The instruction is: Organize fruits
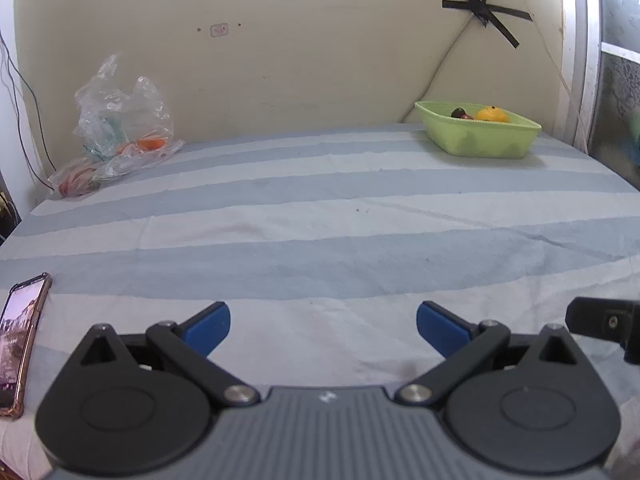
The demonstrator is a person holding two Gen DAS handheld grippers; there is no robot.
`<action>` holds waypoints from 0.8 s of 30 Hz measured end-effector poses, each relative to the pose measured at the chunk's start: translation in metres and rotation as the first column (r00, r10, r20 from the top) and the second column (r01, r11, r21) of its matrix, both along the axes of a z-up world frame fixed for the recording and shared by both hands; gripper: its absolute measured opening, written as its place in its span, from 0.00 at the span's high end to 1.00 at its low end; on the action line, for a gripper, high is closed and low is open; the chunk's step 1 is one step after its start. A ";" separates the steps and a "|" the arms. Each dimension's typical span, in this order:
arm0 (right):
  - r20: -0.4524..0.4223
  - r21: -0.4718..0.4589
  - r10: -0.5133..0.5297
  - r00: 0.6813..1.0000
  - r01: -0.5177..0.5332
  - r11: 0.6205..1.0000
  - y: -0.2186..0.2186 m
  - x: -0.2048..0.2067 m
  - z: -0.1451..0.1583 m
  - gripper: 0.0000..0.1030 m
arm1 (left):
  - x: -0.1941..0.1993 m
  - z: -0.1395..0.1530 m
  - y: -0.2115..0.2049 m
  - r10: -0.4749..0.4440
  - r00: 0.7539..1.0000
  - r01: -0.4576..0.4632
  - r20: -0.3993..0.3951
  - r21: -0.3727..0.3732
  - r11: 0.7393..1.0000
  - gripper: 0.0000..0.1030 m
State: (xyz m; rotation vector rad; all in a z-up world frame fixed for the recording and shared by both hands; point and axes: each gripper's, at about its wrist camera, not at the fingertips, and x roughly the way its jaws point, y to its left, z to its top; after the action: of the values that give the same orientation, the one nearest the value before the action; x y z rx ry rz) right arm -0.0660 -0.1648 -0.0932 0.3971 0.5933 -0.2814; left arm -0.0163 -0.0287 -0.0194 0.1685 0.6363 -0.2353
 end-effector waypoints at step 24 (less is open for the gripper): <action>0.043 0.045 0.004 0.999 -0.006 0.999 -0.004 -0.005 0.000 0.00 | -0.003 -0.002 -0.006 -0.026 1.000 0.026 -0.009 0.034 0.999 0.00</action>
State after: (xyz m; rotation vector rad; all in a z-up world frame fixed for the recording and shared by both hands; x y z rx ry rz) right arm -0.0712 -0.1693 -0.0930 0.4441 0.5597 -0.2547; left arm -0.0193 -0.0346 -0.0212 0.2090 0.6472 -0.2504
